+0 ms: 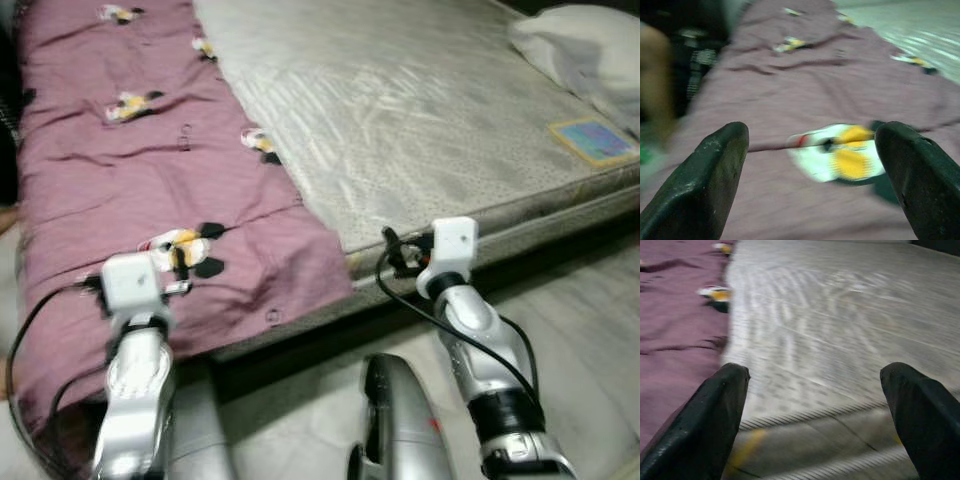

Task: Clean up the room

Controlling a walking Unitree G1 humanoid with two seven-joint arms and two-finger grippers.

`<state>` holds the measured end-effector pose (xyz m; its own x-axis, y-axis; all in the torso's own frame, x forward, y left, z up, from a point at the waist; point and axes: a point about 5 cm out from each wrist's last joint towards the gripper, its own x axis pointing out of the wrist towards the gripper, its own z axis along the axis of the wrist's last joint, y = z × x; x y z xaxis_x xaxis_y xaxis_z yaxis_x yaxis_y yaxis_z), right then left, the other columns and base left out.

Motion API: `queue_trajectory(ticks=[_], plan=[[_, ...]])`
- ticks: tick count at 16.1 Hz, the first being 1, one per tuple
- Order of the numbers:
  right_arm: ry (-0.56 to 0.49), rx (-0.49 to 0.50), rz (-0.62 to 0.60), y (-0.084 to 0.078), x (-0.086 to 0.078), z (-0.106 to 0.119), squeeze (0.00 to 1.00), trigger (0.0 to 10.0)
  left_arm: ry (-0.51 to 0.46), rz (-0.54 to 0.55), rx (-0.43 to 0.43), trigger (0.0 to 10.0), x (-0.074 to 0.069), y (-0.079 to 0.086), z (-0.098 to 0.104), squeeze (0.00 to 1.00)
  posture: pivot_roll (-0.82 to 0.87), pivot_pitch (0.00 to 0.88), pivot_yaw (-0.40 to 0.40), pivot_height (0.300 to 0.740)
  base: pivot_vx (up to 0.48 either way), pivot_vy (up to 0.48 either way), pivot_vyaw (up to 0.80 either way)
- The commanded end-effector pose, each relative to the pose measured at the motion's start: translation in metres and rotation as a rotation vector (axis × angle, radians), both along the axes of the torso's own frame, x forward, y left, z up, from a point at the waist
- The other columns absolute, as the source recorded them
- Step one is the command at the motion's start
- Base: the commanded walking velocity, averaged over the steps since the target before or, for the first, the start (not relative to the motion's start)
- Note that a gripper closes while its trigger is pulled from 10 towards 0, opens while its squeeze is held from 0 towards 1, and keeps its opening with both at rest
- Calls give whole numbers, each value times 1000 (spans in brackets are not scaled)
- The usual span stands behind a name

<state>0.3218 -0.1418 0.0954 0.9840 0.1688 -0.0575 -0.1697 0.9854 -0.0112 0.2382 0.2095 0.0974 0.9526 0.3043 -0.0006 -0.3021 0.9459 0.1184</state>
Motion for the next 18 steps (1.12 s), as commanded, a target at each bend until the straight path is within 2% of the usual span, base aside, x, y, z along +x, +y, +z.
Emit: queue_trajectory(ticks=[1, 2, 3, 7, 9, 10, 12, 13, 14, 16, 18], plan=[[-46, -1, 25, 12, 8, 10, 0, 10000, 21, 40, 5, 10000, -13, 7, -1, 0, 138, 31, -95, 506, 0, 0, 800], [-56, 6, 41, 17, 10, 13, 0, 10000, 46, 59, -10, 10000, -21, 9, -7, 0, 149, 32, -97, 506, 0, 0, 800], [-55, 11, 58, 20, 12, 14, 0, 10000, 47, 20, 48, 10000, -23, 5, -10, 0, 167, 31, -96, 506, 0, 0, 800], [-35, -10, 49, 14, 17, 8, 0, 10000, 55, 9, 15, 10000, -25, 3, -4, 0, 142, 32, -85, 506, 0, 0, 800], [34, -17, 37, 32, 33, 4, 0, 10000, 62, -48, -23, 10000, -18, -4, -2, 0, 131, 30, -73, 506, 0, 0, 0], [41, -6, 31, 34, 35, 5, 0, 10000, 62, -51, -25, 10000, -17, -5, -2, 0, 131, 30, -73, 506, 0, 0, 0], [240, -60, 44, 43, 36, -15, 0, 10000, 68, -49, -36, 10000, -14, -6, -1, 0, 142, 29, -93, 506, 0, 0, 0], [336, -54, 31, 39, 32, -27, 0, 10000, 74, -44, -43, 10000, -15, -6, -2, 0, 143, 31, -101, 506, 0, 0, 0], [374, -56, 18, 36, 30, -32, 0, 10000, 77, -40, -45, 10000, -16, -6, -2, 0, 143, 31, -102, 506, 0, 0, 0], [578, 52, -55, 19, 15, -57, 0, 10000, 95, -23, -57, 10000, -20, -5, -5, 0, 140, 35, -110, 506, 0, 0, 0], [668, 66, -60, 7, 6, -70, 0, 10000, 117, -31, -64, 10000, -22, -7, -9, 0, 132, 40, -107, 506, 0, 0, 0]])
